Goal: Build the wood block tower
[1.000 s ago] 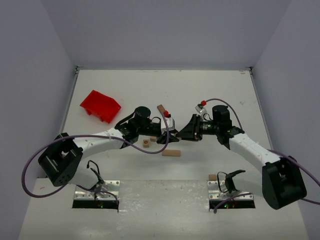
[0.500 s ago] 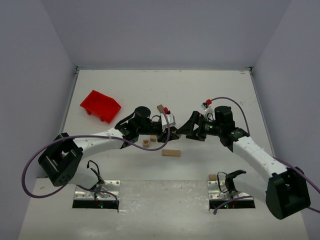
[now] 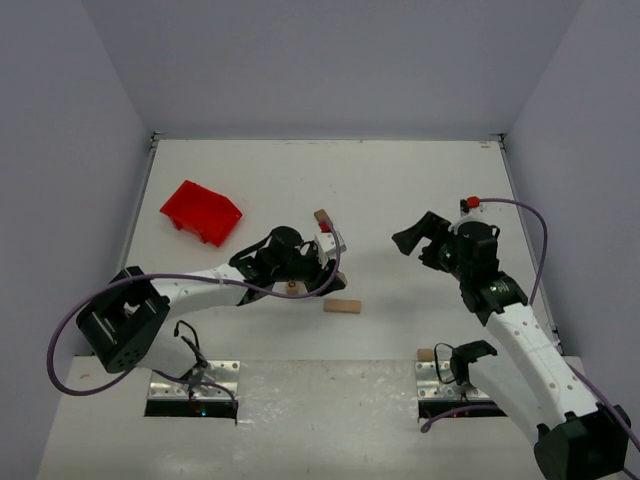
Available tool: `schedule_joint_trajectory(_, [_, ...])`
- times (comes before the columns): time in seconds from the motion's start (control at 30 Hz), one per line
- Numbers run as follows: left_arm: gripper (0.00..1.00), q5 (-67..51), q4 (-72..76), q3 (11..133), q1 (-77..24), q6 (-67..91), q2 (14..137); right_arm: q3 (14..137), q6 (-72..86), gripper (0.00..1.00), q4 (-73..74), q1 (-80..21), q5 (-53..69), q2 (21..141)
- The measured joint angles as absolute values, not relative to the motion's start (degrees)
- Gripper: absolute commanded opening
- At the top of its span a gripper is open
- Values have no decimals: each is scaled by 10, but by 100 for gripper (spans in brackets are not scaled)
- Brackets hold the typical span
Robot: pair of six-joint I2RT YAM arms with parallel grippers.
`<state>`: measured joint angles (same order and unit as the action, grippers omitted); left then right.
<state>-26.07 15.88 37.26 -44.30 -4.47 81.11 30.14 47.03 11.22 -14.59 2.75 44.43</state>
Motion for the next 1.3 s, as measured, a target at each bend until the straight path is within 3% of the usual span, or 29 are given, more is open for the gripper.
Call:
schedule_joint_trajectory(0.23, [0,-156,129,356,-497,39,811,254,462,99,139,-144,-76,430])
schedule_joint_trajectory(0.5, [0,-75,114,347,-513,82,811,239,450,99,145,-144,-112,423])
schedule_joint_trajectory(1.3, [0,-46,127,326,-535,108,832,239,425,99,145,-144,-138,434])
